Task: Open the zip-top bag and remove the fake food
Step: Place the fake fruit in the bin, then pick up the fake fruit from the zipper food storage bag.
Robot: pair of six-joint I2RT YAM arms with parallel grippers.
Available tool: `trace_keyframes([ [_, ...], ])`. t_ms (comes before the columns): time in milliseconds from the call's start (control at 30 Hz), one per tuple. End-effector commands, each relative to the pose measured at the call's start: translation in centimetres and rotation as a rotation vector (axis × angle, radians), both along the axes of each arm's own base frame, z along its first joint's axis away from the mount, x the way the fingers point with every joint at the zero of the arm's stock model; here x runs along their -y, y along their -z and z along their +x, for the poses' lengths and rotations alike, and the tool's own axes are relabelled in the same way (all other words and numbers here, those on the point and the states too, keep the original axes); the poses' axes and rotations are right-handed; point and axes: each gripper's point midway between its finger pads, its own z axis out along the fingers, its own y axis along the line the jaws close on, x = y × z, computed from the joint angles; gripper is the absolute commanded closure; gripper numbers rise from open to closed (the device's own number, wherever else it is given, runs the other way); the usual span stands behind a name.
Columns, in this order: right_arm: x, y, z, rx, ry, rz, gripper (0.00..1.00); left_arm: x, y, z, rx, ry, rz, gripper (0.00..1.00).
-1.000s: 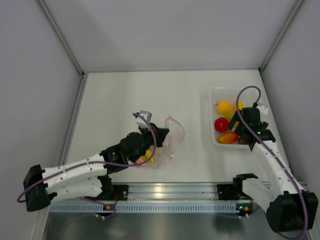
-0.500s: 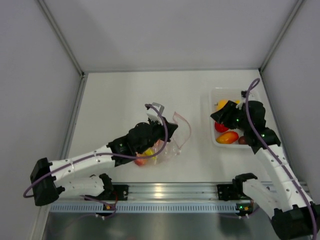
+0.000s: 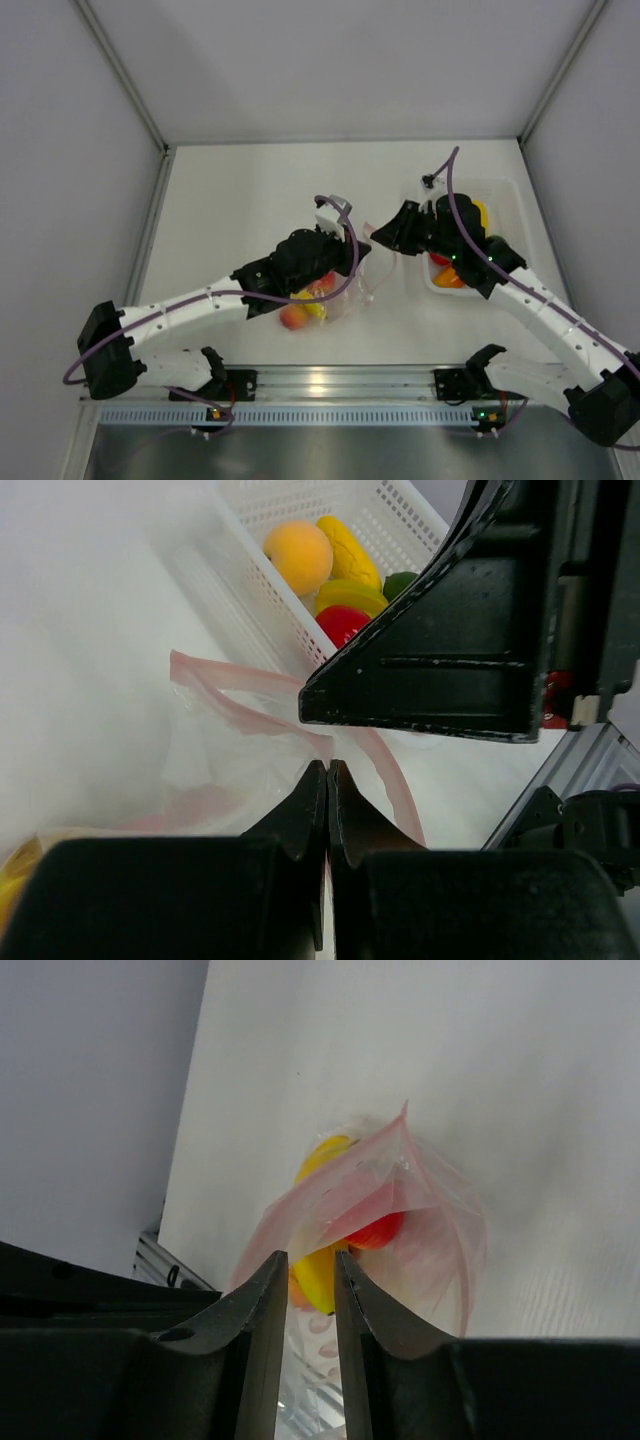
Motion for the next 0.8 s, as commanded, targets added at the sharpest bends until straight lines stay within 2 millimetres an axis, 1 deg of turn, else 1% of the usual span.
trace_keyframes([
  [0,-1.2,1.1,0.4,-0.015,0.017,0.035,0.74,-0.5,-2.4,0.1,0.021,-0.033,-0.113,1.0],
  [33,-1.7,1.4,0.1,-0.025,0.009,0.044,0.75,-0.8,-1.9,0.3,0.018,-0.054,-0.12,1.0],
  [67,-2.5,1.9,-0.5,-0.033,-0.016,0.043,0.76,-0.9,-2.0,0.3,0.011,-0.065,-0.135,1.0],
  [100,-2.6,2.4,-0.7,-0.045,-0.015,0.03,0.76,-1.0,-1.9,0.4,0.01,-0.07,-0.14,1.0],
  [133,-2.9,2.7,-1.0,-0.05,-0.024,0.02,0.77,-1.1,-1.3,0.3,0.003,-0.074,-0.139,1.0],
  [167,-3.5,3.2,-1.6,-0.058,-0.042,0.011,0.77,-1.2,-1.3,0.4,0.0,-0.083,-0.149,1.0],
  [267,-4.2,4.5,-2.3,-0.079,-0.051,-0.008,0.77,-1.3,-1.1,0.4,-0.006,-0.091,-0.167,1.0],
  [367,-4.8,6.1,-2.7,-0.109,-0.052,-0.031,0.78,-1.5,-1.7,-0.1,0.012,-0.073,-0.207,1.0],
  [400,-4.9,6.7,-2.7,-0.117,-0.043,-0.038,0.78,-1.2,-2.5,-0.6,0.026,-0.038,-0.236,1.0],
  [433,-5.4,6.7,-2.6,-0.119,-0.04,-0.019,0.79,-1.1,-2.7,-0.8,0.036,-0.021,-0.249,1.0],
  [467,-5.9,7.3,-2.7,-0.134,-0.048,-0.022,0.78,-0.9,-2.7,-1.3,0.049,0.013,-0.25,1.0],
  [500,-6.3,7.5,-2.7,-0.14,-0.051,-0.018,0.78,-0.4,-3.6,-2.1,0.075,0.069,-0.282,1.0],
  [533,-6.6,7.6,-2.7,-0.146,-0.049,-0.014,0.78,-0.2,-3.7,-2.5,0.084,0.101,-0.287,1.0],
  [567,-7.1,8.2,-2.6,-0.153,-0.052,-0.027,0.78,0.1,-3.6,-2.8,0.094,0.125,-0.286,1.0],
  [600,-7.4,8.1,-2.3,-0.149,-0.04,-0.029,0.79,0.1,-3.3,-3.0,0.093,0.139,-0.283,1.0],
  [633,-7.7,8.4,-2.3,-0.158,-0.039,-0.029,0.79,0.2,-3.2,-3.2,0.096,0.15,-0.283,1.0],
  [667,-8.1,9.1,-2.3,-0.174,-0.042,-0.035,0.78,0.3,-3.1,-3.2,0.094,0.152,-0.278,1.0],
  [733,-8.9,9.4,-2.3,-0.188,-0.054,-0.01,0.78,0.4,-2.7,-3.3,0.095,0.161,-0.27,1.0],
  [767,-9.4,10.0,-2.4,-0.198,-0.06,-0.016,0.76,0.3,-2.7,-3.4,0.096,0.163,-0.269,1.0],
])
